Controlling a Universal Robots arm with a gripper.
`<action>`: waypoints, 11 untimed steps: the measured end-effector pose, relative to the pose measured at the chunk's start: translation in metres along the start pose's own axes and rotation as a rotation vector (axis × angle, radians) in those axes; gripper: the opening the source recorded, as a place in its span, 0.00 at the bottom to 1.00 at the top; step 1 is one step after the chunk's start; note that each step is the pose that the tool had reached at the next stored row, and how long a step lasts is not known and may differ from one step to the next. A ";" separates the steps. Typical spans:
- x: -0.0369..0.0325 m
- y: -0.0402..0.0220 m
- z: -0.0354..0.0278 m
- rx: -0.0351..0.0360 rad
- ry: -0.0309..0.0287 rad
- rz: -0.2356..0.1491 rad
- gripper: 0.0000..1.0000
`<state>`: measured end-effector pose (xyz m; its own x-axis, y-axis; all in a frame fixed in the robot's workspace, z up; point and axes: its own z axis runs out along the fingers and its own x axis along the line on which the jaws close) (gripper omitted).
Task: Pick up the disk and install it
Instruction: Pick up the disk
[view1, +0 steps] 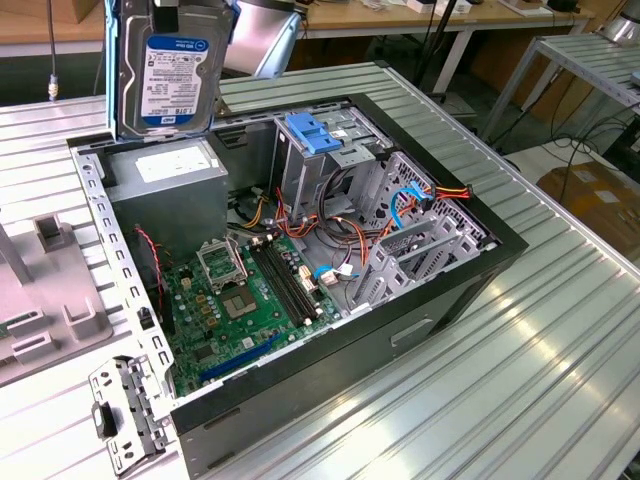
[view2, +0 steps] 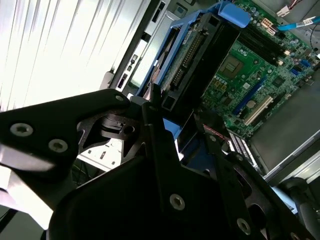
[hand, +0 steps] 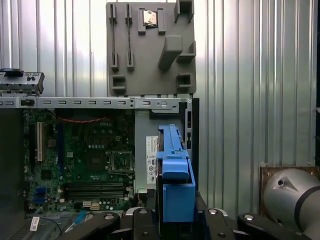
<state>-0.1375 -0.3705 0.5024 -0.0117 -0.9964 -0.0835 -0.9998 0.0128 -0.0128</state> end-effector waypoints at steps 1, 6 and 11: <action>0.0004 -0.0007 0.0000 0.0000 0.0000 0.000 0.37; 0.0033 -0.0054 -0.0002 0.0000 0.0000 0.000 0.37; 0.0067 -0.0117 -0.0003 -0.0001 0.0000 0.000 0.37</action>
<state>-0.1259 -0.3773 0.5023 -0.0117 -0.9964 -0.0835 -0.9998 0.0128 -0.0127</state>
